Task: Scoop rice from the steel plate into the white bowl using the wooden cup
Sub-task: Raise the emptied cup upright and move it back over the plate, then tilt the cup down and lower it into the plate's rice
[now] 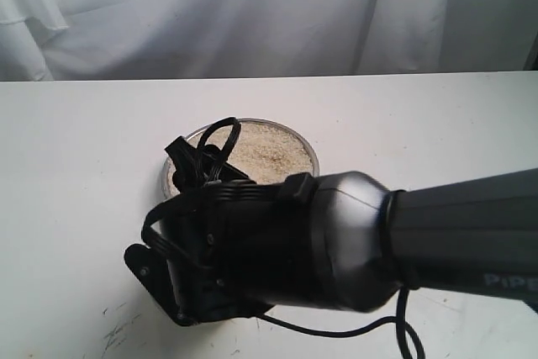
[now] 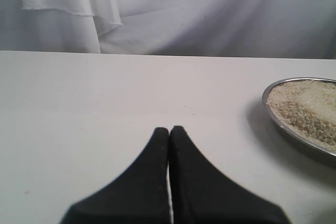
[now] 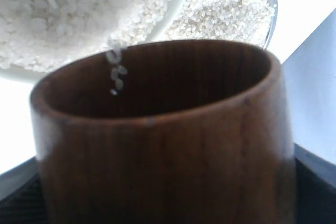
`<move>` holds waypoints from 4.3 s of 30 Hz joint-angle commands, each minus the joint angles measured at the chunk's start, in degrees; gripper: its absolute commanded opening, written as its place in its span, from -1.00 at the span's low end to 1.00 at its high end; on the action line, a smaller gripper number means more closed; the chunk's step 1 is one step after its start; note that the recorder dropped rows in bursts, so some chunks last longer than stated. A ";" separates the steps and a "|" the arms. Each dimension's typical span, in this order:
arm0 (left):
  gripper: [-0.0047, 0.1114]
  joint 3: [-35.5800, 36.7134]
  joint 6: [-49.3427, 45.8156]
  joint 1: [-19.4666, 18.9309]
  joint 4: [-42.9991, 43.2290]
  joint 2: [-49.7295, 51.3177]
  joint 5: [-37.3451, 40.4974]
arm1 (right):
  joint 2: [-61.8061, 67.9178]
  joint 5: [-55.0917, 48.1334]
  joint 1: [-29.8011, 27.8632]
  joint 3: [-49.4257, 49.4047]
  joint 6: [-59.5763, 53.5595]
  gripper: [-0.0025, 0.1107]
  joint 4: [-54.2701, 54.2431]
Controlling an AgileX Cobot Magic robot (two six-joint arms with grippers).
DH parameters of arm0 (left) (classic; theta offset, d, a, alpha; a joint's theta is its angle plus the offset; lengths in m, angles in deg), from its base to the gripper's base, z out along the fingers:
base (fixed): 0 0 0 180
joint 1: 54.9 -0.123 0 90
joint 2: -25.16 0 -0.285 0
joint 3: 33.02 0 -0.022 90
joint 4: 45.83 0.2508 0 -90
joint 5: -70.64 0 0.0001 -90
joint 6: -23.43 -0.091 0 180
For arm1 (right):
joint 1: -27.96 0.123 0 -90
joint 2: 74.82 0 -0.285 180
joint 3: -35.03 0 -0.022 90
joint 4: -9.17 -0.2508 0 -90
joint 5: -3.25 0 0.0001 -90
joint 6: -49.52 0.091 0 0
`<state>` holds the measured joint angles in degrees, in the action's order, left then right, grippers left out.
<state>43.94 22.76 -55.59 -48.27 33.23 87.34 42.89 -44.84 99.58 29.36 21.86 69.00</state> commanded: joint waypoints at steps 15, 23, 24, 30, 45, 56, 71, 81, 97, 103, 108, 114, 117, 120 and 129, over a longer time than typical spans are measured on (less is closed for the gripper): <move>-0.92 0.26 0.18 0.09 -0.04 -0.29 -0.36 | -0.34 -1.77 1.35 0.39 -3.96 -0.96 6.77; -0.92 0.26 0.18 0.09 -0.04 -0.29 -0.36 | -3.93 3.54 -3.14 0.39 2.63 -0.96 -9.71; -0.92 0.26 0.18 0.09 -0.04 -0.29 -0.36 | -4.73 5.00 -3.78 0.39 2.74 -0.96 -11.39; -0.92 0.26 0.18 0.09 -0.04 -0.29 -0.36 | -8.09 13.14 -8.55 0.39 11.79 -0.96 -16.60; -0.92 0.26 0.18 0.09 -0.04 -0.29 -0.36 | -6.66 26.19 -24.65 1.78 1.53 -0.96 -15.39; -0.92 0.26 0.18 0.09 -0.04 -0.29 -0.36 | 4.31 22.90 -27.83 15.73 -7.56 -0.96 -15.76; -0.92 0.26 0.18 0.09 -0.04 -0.29 -0.36 | 7.16 23.16 -28.22 17.28 -12.81 -0.96 -22.61; -0.92 0.26 0.18 0.09 -0.04 -0.29 -0.36 | 8.03 22.84 -27.20 17.28 -12.64 -0.96 -34.55; -0.92 0.26 0.18 0.09 -0.04 -0.29 -0.36 | 8.38 34.50 -26.48 17.28 -3.58 -0.96 -61.46; -0.92 0.26 0.18 0.09 -0.04 -0.29 -0.36 | 8.38 34.37 -27.37 17.28 -3.58 -0.96 -64.15; -0.92 0.26 0.18 0.09 -0.04 -0.29 -0.36 | 8.38 34.59 -27.51 17.28 -2.93 -0.96 -64.27; -0.92 0.26 0.18 0.09 -0.04 -0.29 -0.36 | 8.87 36.79 -28.02 16.77 19.62 -0.96 -43.66; -0.92 0.26 0.18 0.09 -0.04 -0.29 -0.36 | 8.87 40.87 -28.02 15.25 28.95 -0.96 -36.17; -0.92 0.26 0.18 0.09 -0.04 -0.29 -0.36 | 8.87 43.87 -28.02 13.18 33.11 -0.96 -33.28; -0.92 0.26 0.18 0.09 -0.04 -0.29 -0.36 | 8.87 46.61 -28.93 10.05 31.07 -0.96 -25.40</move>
<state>43.94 22.76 -55.59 -48.27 33.23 87.34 52.18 0.96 71.27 39.63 54.89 40.21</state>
